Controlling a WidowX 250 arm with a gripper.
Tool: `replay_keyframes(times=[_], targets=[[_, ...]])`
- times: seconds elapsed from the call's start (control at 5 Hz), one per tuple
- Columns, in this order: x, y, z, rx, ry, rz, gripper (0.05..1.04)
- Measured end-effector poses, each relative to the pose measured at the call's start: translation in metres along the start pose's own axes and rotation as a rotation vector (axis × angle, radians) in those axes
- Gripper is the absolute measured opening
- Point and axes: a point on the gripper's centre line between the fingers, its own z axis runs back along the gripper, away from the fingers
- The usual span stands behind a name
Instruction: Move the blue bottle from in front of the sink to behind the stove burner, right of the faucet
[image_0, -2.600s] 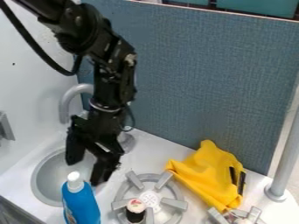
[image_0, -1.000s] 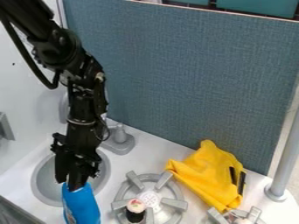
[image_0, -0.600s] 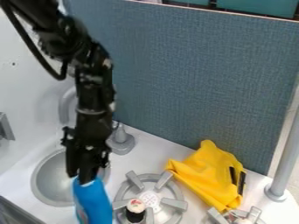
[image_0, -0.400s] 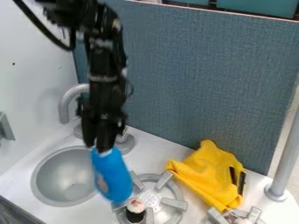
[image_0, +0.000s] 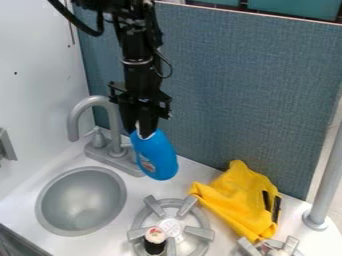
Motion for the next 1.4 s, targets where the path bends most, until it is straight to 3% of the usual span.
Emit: replay_keyframes(times=[0.4, 0.6, 1.0, 1.2, 1.4], targets=[[0.033, 0.019, -0.049, 0.009, 0.124, 0.289, 0.411], [0.040, 0.019, -0.065, 0.002, 0.160, 0.350, 0.411], [0.046, 0.018, -0.068, -0.023, 0.159, 0.436, 0.466], [0.045, 0.017, -0.075, -0.062, 0.177, 0.492, 0.772], [0.045, 0.015, -0.069, -0.070, 0.198, 0.506, 1.003]])
